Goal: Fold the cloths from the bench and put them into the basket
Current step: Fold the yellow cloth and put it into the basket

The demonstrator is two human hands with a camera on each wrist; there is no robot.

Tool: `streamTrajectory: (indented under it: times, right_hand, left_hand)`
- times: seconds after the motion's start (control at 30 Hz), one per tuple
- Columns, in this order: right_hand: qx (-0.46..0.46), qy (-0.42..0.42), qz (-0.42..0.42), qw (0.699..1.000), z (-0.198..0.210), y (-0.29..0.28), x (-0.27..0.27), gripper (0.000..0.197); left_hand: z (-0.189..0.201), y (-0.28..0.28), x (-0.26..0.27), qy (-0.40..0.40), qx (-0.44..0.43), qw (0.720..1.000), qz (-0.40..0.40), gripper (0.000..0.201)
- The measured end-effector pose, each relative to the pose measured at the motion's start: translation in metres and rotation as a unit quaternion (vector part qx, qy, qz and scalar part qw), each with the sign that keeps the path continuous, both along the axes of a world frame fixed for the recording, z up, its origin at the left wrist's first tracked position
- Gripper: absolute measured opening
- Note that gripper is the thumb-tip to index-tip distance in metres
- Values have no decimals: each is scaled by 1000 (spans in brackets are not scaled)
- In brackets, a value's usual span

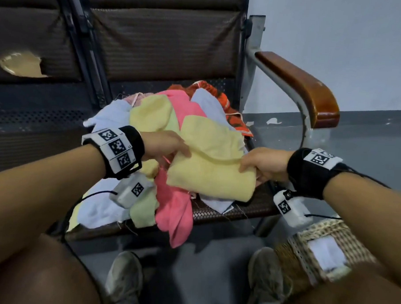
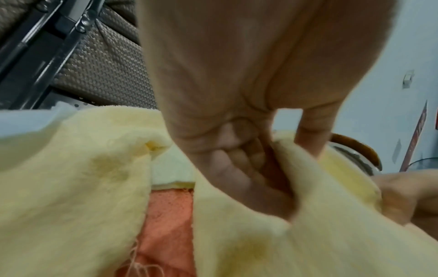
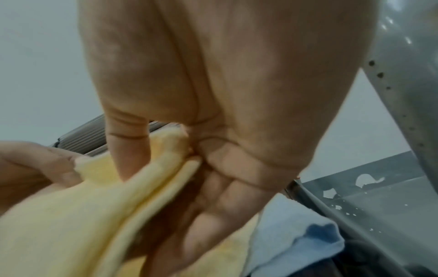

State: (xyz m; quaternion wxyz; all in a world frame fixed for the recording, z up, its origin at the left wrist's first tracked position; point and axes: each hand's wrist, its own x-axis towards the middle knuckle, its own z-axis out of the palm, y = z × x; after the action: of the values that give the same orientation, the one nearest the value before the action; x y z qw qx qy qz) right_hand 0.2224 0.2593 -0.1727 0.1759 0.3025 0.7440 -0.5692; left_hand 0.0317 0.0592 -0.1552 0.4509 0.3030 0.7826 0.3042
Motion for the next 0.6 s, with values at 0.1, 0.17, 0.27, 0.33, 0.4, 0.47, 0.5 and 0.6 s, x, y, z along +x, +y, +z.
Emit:
streamTrajectory:
  times: [0.1, 0.17, 0.27, 0.33, 0.4, 0.47, 0.5, 0.6]
  right_hand:
    - [38, 67, -74, 994, 0, 13, -19, 10]
    - [94, 118, -126, 981, -3, 23, -34, 9]
    - [208, 158, -194, 946, -12, 36, -54, 22]
    - [247, 165, -216, 930, -20, 41, -66, 31]
    - [264, 174, -217, 924, -28, 43, -77, 28]
    - [285, 164, -208, 921, -34, 44, -85, 29]
    - [298, 162, -204, 918, -35, 43, -86, 33]
    - [404, 193, -143, 883, -36, 38, -79, 37]
  left_hand:
    - [-13, 25, -16, 83, 89, 990, 77, 18]
    - [-23, 40, -27, 137, 131, 975, 119, 27]
    - [-36, 59, -39, 182, 171, 948, 195, 33]
    - [-42, 70, -45, 215, 167, 936, 224, 30]
    - [-47, 77, -49, 221, 159, 931, 245, 26]
    - [-52, 79, -52, 225, 156, 922, 275, 27]
    - [-53, 76, -51, 248, 165, 913, 280, 26]
    - [-52, 57, -40, 289, 232, 905, 207, 13]
